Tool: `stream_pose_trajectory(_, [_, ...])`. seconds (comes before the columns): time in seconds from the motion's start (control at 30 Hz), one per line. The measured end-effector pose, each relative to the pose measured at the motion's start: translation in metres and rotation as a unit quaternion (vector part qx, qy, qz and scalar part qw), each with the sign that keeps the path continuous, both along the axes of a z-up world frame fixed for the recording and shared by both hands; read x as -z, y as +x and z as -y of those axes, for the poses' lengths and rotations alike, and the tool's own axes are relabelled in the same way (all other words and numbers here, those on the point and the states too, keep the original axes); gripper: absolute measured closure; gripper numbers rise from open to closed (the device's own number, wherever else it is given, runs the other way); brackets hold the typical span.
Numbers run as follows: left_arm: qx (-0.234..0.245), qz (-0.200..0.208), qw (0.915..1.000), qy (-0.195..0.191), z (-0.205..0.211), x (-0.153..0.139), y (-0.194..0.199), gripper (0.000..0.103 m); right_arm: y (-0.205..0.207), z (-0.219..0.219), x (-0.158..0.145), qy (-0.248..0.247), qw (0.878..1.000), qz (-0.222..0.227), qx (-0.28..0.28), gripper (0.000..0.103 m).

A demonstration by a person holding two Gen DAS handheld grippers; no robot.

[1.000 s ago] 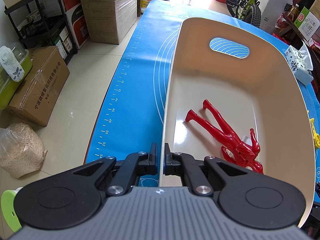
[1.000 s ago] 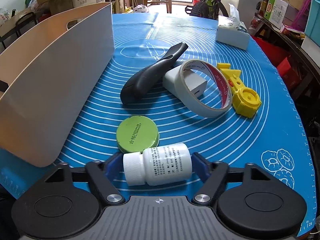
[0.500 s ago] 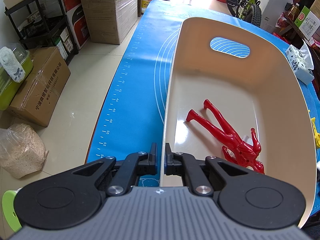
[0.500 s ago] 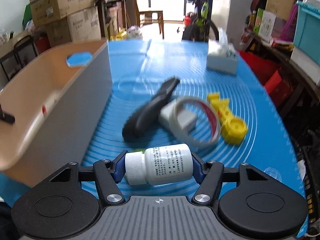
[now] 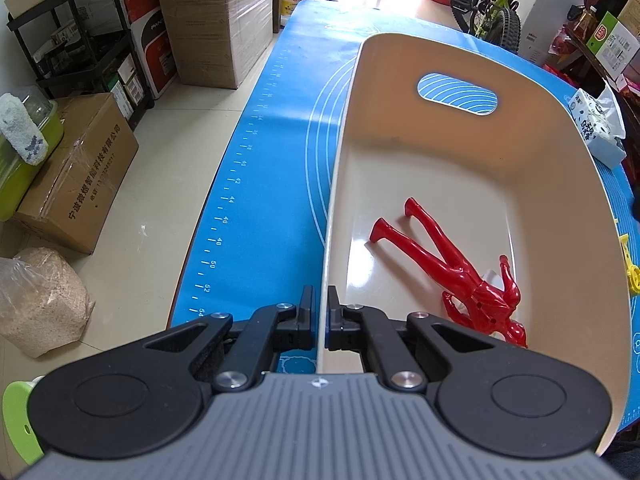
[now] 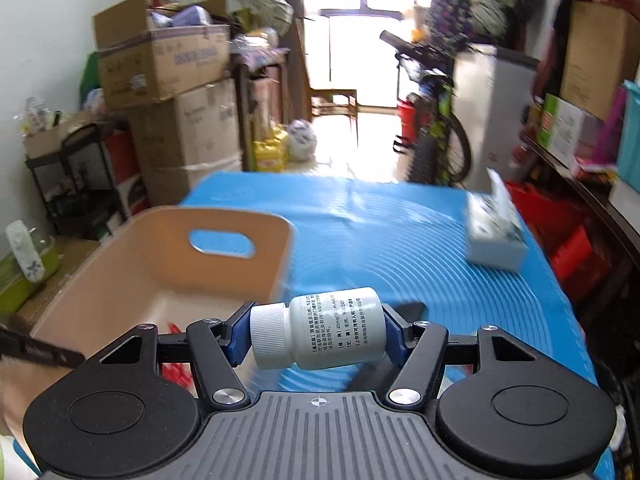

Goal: Organize rigid objects
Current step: 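Place the white pill bottle into the basket and open the right gripper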

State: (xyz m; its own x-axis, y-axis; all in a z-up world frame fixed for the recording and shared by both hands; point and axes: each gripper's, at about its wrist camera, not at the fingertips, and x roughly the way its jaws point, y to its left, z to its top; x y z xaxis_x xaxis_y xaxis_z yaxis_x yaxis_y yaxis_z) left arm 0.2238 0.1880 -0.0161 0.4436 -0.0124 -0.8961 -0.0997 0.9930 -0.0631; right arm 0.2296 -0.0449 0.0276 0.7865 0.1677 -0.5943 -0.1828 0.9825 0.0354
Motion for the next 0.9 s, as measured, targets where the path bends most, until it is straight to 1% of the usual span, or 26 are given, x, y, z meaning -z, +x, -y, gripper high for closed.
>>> stream_pose_trajectory(0.17, [0.001, 0.0, 1.0, 0.0, 0.001, 0.0, 0.0, 0.099, 0.012, -0.037, -0.002, -0.006, 0.999, 0.006, -0.038, 0.036])
stream_pose_trajectory(0.27, [0.002, 0.0, 1.0, 0.0, 0.001, 0.0, 0.0, 0.099, 0.017, -0.055, 0.003, -0.008, 0.998, -0.005, -0.055, 0.036])
stream_pose_trajectory(0.33, [0.002, 0.0, 1.0, -0.001, 0.001, 0.001, 0.0, 0.099, 0.02, -0.066, 0.008, -0.015, 0.997, -0.018, -0.07, 0.036])
stream_pose_trajectory(0.4, [0.002, 0.0, 1.0, 0.0, 0.002, 0.0, 0.0, 0.099, 0.022, -0.073, 0.013, -0.01, 0.996, -0.032, -0.084, 0.036])
stream_pose_trajectory(0.53, [0.002, 0.0, 1.0, 0.001, 0.002, 0.0, 0.0, 0.099, 0.025, -0.091, 0.022, -0.028, 0.993, -0.048, -0.099, 0.036])
stream_pose_trajectory(0.67, [0.003, 0.0, 1.0, 0.001, 0.002, 0.0, 0.0, 0.099, 0.026, -0.105, 0.034, -0.04, 0.99, -0.078, -0.106, 0.036])
stream_pose_trajectory(0.9, [0.003, -0.001, 1.0, 0.002, 0.003, 0.0, 0.0, 0.099, 0.029, -0.127, 0.053, -0.09, 0.98, -0.125, -0.127, 0.036])
